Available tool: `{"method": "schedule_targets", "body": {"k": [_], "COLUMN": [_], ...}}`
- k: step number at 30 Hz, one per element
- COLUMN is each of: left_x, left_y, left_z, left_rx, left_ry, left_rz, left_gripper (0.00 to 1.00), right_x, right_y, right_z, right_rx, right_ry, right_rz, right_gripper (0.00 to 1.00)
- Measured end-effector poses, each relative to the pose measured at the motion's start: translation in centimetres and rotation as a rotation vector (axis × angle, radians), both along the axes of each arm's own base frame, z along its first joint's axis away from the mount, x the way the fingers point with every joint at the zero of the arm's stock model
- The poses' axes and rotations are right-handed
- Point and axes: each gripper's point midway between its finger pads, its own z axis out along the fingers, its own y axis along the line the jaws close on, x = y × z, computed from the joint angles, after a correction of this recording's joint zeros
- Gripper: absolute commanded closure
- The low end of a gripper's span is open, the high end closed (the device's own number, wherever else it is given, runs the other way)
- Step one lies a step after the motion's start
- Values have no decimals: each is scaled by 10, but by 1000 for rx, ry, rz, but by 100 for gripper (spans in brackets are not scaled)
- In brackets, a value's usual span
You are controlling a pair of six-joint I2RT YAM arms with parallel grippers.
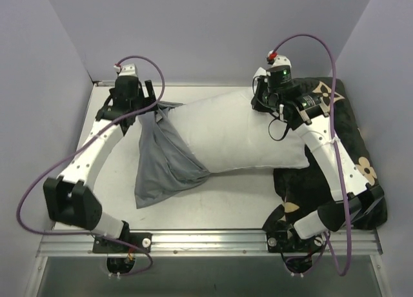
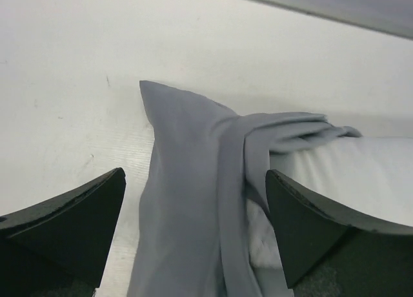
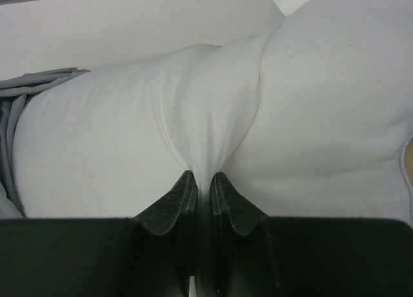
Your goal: Remove the pillowcase from the pillow
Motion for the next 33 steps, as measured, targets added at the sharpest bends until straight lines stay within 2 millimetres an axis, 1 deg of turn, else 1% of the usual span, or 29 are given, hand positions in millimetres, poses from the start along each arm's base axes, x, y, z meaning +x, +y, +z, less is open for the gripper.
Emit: {"method": "schedule_targets", "body": {"k": [2,3,5,6,7,8,10,13,15,17,19,20,21,23,24,25,27,28,29,32,33], "left_x": [-21,-33,-61,-76,-90,-107,-129,-157,-167,-172,-172,-172,-172,-171,-170,-169,-168,-166,-164,-154,-151], "left_y": [-11,-21,-46,-58,-69,-79,-89,-105,-113,-116,-119,-119,-120,-120,-120,-118,-114,-111,-107,-90,-82], "left_z": [25,35,44,43,38,29,9,-25,-43,-56,-62,-65,-67,-69,-70,-70,-72,-75,-77,-84,-86], "left_rx": [-13,-28,-66,-86,-108,-125,-140,-144,-149,-162,-178,-185,-190,-196,-198,-194,-187,-182,-180,-181,-181], "left_ry": [-67,-99,-136,-142,-144,-131,-98,-37,-4,12,11,9,6,0,-3,-5,-3,3,7,20,23], "left_rz": [2,-2,-36,-52,-64,-75,-77,-86,-98,-96,-91,-89,-88,-84,-80,-72,-51,-37,-19,51,76], "left_gripper": [3,3,3,3,3,2,3,3,3,3,3,4,7,34,45,59,63,67,67,72,71], "right_x": [-1,-2,-2,-3,-3,-5,-7,-9,-10,-12,-13,-14,-14,-14,-14,-15,-15,-16,-16,-19,-20], "right_y": [-2,-3,-4,-4,-4,-3,-2,-1,-1,1,1,2,2,2,2,2,1,1,1,0,-1], "right_z": [-3,-4,-7,-7,-7,-7,-7,-6,-5,-3,-2,-2,-1,-1,-1,0,1,2,3,13,18], "right_rx": [-7,-10,-13,-14,-15,-15,-16,-17,-15,-13,-12,-13,-13,-13,-13,-12,-13,-13,-12,-1,5], "right_ry": [6,8,12,12,12,11,10,7,3,0,-3,-3,-5,-6,-7,-8,-9,-8,-9,-13,-18], "right_rz": [-7,-10,-15,-16,-16,-13,-11,-8,-7,-1,1,4,4,5,5,5,5,5,5,11,13], "right_gripper": [100,100,100,100,100,100,100,100,100,100,100,100,100,100,100,100,100,100,100,100,100]}}
